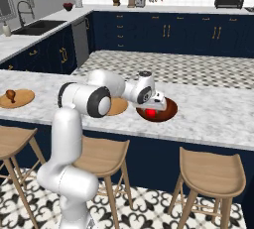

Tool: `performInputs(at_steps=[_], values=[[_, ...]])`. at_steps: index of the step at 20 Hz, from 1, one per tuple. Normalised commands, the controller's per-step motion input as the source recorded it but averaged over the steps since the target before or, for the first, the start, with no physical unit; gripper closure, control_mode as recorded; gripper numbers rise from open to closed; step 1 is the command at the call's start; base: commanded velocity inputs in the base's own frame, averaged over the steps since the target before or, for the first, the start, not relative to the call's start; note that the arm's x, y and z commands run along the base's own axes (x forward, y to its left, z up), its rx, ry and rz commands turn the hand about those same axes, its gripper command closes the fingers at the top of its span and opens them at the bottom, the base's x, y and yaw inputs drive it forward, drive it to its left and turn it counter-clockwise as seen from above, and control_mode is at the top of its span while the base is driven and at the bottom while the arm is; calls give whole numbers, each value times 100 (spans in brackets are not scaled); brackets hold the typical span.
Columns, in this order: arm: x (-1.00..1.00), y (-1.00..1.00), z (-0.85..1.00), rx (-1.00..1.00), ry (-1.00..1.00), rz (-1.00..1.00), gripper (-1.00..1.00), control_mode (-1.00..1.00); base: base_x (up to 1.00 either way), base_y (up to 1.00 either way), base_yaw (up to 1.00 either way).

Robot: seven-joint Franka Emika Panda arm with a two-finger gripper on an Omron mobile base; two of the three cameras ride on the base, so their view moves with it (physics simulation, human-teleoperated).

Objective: Pick the chicken drumstick and tomato from their plates and place them in the bowl. Then put the bowl in the fridge.

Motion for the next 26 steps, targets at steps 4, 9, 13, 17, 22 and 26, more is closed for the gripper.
performInputs(at_steps=[4,9,13,17,22,26], values=[[-10,0,43,0,-3,1,-100,-100,0,0,0],[-71,4,85,1,-2,0,-100,-100,0,0,0],[-100,42,25,0,-14,1,-100,-100,0,0,0],[-95,96,3,0,-3,0,-100,-100,0,0,0],[-70,100,8,0,0,0,-100,-100,0,0,0],[-23,92,14,0,0,1,-100,-100,0,0,0]])
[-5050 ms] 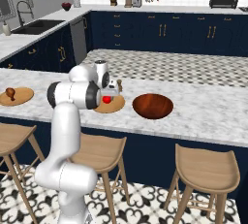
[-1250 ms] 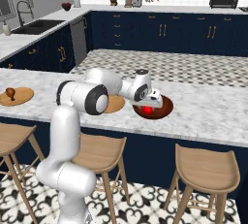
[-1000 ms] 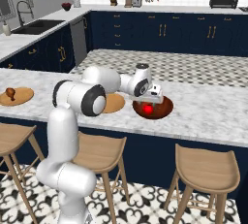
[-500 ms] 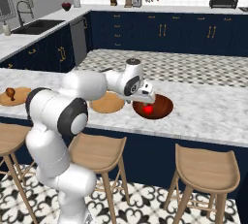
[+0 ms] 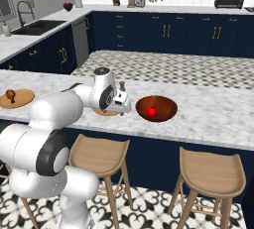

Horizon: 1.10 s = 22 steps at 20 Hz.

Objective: Pick the chicken drumstick and tomato from their plates and place them in the bowl. Then put the bowl in the fridge.

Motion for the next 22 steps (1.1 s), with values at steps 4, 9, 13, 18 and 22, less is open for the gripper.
performInputs(at_steps=[4,9,13,18,22], values=[[-14,64,2,1,1,6,-100,-100,0,0,0],[-3,13,0,4,0,1,-100,-100,0,0,0],[0,0,0,0,0,0,-100,-100,0,0,0],[0,4,0,0,0,0,-100,100,0,38,0],[0,0,0,0,0,0,-100,100,0,80,0]])
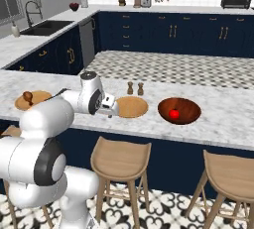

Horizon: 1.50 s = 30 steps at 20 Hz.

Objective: Pick the chicken drumstick and tomato from their plates and place them in the bowl. Then put the bowl in the fridge.

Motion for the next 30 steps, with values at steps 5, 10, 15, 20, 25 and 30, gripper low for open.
performInputs(at_steps=[5,10,15,20,25,30], values=[[0,0,0,0,0,0,-100,100,25,37,0],[0,0,0,0,0,0,-100,100,57,20,0],[0,0,0,0,0,0,-100,100,48,0,0],[26,10,0,0,0,0,-100,-100,0,0,0],[20,93,18,0,0,16,-100,-100,0,0,0],[16,100,17,0,-5,44,-100,-100,0,0,0]])
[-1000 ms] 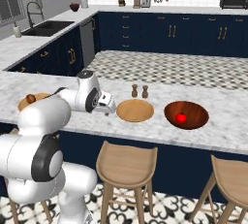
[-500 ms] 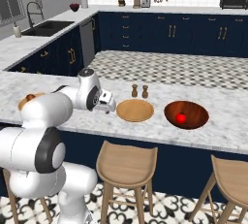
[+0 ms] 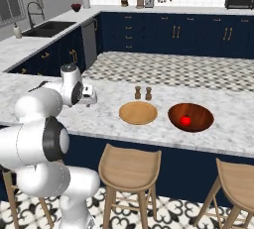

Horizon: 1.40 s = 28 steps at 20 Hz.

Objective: Pick the chicken drumstick and tomato from their plates and place them in the bowl. Then put the bowl in the fridge.

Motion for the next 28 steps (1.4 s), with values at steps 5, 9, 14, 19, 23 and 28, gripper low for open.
performInputs(at_steps=[5,9,14,19,23,28], values=[[3,100,0,0,-13,64,-100,-100,0,0,0],[8,100,0,0,-1,34,-100,-100,0,0,0],[37,100,0,0,4,15,-100,-100,0,0,0],[35,100,0,-3,0,1,-100,-100,0,0,0],[15,100,-12,-8,0,0,-100,-100,0,0,0],[66,93,-2,-5,7,0,-100,-100,0,0,0]])
